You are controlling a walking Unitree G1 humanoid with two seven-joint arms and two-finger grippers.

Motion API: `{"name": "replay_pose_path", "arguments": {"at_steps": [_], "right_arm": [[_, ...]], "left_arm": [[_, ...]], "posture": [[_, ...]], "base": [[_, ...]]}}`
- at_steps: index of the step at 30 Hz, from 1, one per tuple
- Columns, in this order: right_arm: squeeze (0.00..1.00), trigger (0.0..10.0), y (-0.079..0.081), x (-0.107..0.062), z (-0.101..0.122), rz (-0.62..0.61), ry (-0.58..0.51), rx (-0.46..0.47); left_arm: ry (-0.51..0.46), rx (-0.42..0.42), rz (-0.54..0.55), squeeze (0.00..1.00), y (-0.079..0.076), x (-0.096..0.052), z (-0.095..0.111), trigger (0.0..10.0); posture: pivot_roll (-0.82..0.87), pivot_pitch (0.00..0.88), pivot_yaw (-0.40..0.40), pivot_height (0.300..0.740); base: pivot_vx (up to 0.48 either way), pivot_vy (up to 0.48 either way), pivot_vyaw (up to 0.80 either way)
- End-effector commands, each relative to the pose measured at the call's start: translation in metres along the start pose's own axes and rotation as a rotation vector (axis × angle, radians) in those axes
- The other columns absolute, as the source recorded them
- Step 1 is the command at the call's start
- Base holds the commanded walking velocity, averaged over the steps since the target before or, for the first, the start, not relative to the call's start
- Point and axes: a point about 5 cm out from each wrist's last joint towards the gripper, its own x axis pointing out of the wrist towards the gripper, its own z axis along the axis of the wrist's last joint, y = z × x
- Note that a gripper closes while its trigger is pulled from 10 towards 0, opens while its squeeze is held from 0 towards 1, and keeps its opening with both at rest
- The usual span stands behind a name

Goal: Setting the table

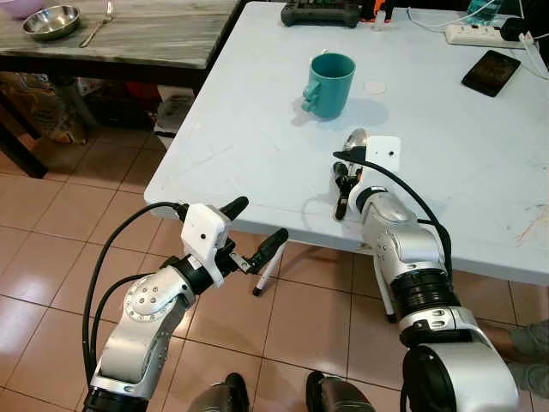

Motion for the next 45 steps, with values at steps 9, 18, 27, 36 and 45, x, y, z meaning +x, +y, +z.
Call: {"name": "replay_pose_path", "arguments": {"at_steps": [9, 18, 27, 36, 45], "right_arm": [[0.0, 0.0, -0.012, -0.001, -0.027, -0.054, 0.121, 0.019], [0.0, 0.0, -0.019, -0.003, -0.033, -0.07, 0.136, 0.026], [0.0, 0.0, -0.023, -0.004, -0.035, -0.085, 0.144, 0.044], [0.0, 0.0, -0.032, -0.01, -0.023, -0.121, 0.044, 0.038], [0.0, 0.0, -0.032, -0.01, -0.023, -0.121, 0.044, 0.038]], "left_arm": [[0.005, -0.005, -0.032, 0.0, -0.004, -0.001, 0.0, 10.0], [0.007, -0.004, -0.043, 0.0, -0.005, 0.0, 0.0, 10.0], [0.008, -0.003, -0.043, 0.0, -0.004, 0.0, 0.0, 10.0], [0.006, 0.002, -0.026, 0.0, -0.003, 0.0, 0.0, 10.0], [0.006, 0.002, -0.026, 0.0, -0.003, 0.0, 0.0, 10.0]], "posture": [[-0.2, 0.245, 0.033, 0.74], [-0.2, 0.245, 0.035, 0.74], [-0.2, 0.242, 0.037, 0.74], [-0.2, 0.242, 0.037, 0.74], [-0.2, 0.242, 0.037, 0.74]], "base": [[0.0, 0.0, 0.0], [0.0, 0.0, 0.0], [0.0, 0.0, 0.0], [0.0, 0.0, 0.0], [0.0, 0.0, 0.0]]}}
